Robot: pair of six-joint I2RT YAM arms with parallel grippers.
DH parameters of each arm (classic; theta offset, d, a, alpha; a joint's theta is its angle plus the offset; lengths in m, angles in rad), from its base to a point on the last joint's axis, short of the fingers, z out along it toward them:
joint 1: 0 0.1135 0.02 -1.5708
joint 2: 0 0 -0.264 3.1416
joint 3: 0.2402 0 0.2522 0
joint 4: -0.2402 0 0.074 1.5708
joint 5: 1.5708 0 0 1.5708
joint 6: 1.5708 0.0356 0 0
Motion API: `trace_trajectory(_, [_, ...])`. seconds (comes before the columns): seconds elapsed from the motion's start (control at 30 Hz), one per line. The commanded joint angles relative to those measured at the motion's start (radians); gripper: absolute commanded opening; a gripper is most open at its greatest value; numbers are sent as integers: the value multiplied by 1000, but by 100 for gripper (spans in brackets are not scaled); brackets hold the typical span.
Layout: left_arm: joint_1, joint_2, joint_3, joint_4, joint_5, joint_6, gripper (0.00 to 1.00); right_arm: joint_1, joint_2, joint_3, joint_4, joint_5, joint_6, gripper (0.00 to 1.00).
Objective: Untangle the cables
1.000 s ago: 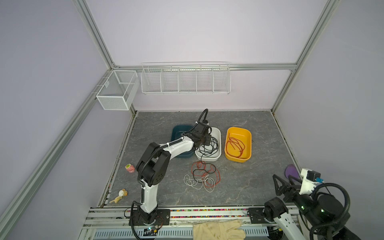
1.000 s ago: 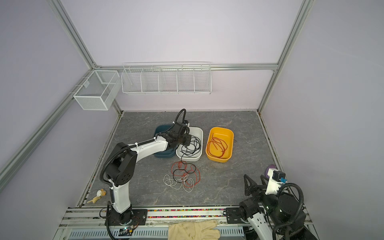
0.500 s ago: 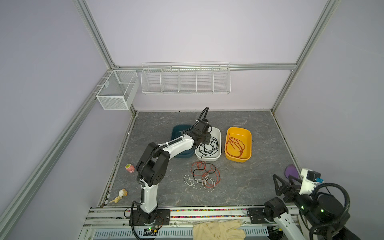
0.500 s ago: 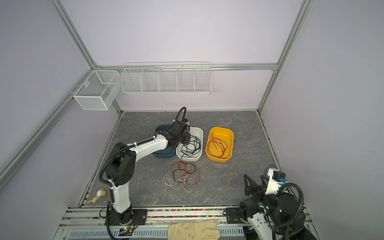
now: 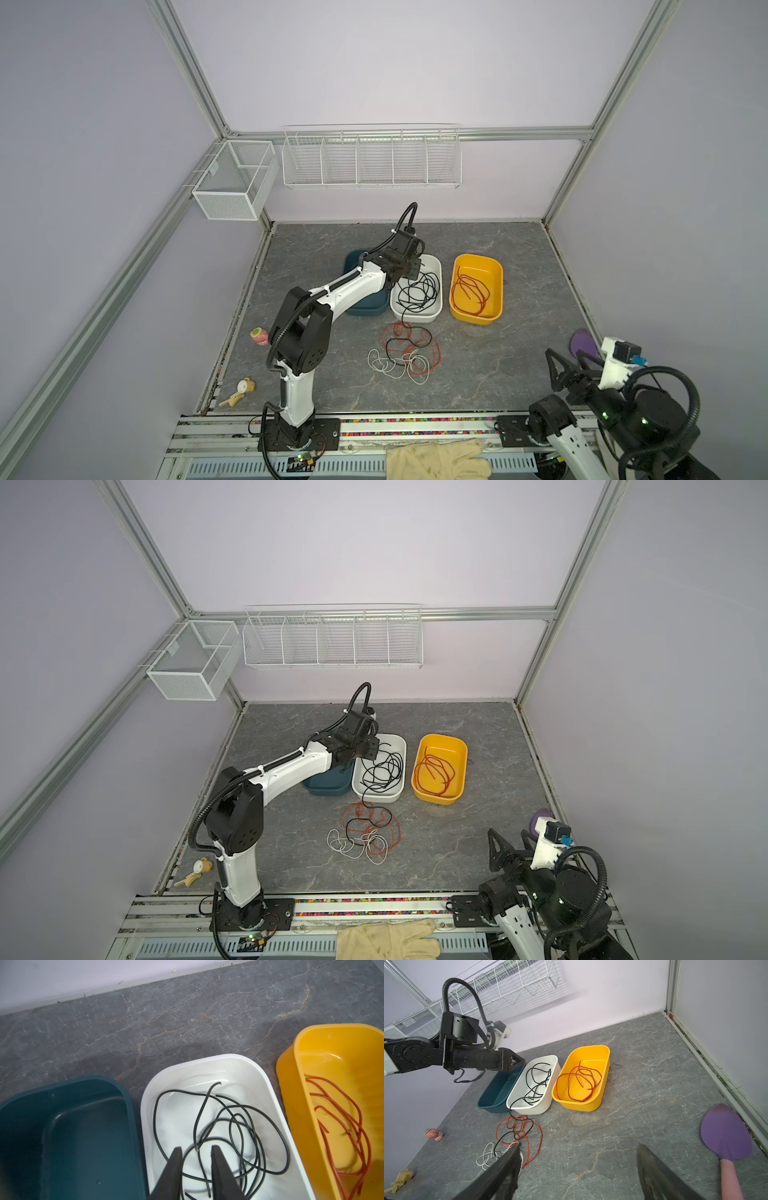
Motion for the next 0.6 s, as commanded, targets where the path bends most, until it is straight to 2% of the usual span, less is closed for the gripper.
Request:
trace_trajectory(0.0, [6,-70,41,-49,-24,31,31,-7,-8,-12,37,-20,-20,88])
trace_trajectory(0.23, [6,-243,3,-108,15,-5,51,-10,35,-8,49,-62,-44,88])
trace_trajectory(0.43, [7,-508,-163,-90,-29,-51,70,-10,223,70,49,-168,-73,88])
trace_trajectory(0.57, [6,-684,-252,-145,-96,-73,81,-11,408,170,28,-290,-85,88])
